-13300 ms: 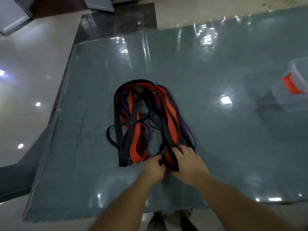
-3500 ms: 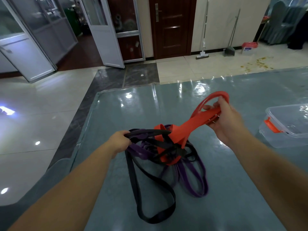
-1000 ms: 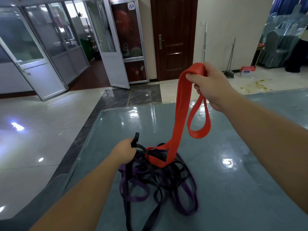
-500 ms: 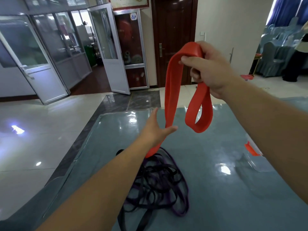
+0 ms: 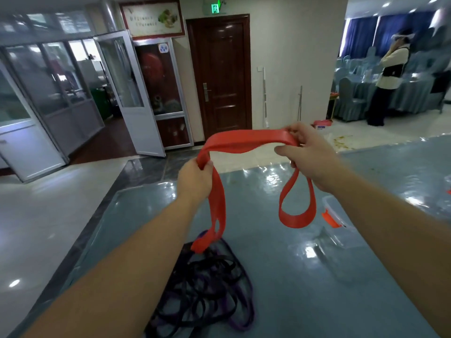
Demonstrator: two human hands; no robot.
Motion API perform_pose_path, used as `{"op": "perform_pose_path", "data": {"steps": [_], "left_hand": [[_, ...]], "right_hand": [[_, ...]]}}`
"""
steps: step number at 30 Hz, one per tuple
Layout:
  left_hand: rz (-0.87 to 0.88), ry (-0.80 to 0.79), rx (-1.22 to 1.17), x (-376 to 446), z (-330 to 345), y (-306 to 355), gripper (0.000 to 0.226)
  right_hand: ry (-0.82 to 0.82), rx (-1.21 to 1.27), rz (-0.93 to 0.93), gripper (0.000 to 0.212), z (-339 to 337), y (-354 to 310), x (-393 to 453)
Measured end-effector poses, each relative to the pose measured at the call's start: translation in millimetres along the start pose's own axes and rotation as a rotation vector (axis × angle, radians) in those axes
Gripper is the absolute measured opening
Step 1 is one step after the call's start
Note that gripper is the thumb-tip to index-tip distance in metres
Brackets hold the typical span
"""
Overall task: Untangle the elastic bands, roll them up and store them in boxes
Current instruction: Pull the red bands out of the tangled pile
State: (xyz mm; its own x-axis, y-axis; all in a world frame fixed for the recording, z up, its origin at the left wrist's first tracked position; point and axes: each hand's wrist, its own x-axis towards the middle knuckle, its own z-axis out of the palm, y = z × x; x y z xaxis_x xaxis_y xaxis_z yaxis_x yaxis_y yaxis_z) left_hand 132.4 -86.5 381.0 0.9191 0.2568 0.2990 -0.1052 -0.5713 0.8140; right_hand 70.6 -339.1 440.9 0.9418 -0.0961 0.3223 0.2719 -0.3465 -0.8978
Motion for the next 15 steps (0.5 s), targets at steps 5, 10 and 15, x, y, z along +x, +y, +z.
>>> {"op": "perform_pose_path", "data": {"steps": [5,10,15], "left_hand": [[0.269,0.102,0.098,23,-25,42,0.017],[0.504,0.054,0.096,27,-41,91,0.026],[0.651,-0.031,0.074,22,-31,115,0.026]], "right_hand": [[-0.06,-0.236,0.144,0.042,12,42,-17],[-0.043,-0.319,0.232,0.038,44,63,-35],[-0.04,-0.046,0.255,0.058,91,64,-45]]}}
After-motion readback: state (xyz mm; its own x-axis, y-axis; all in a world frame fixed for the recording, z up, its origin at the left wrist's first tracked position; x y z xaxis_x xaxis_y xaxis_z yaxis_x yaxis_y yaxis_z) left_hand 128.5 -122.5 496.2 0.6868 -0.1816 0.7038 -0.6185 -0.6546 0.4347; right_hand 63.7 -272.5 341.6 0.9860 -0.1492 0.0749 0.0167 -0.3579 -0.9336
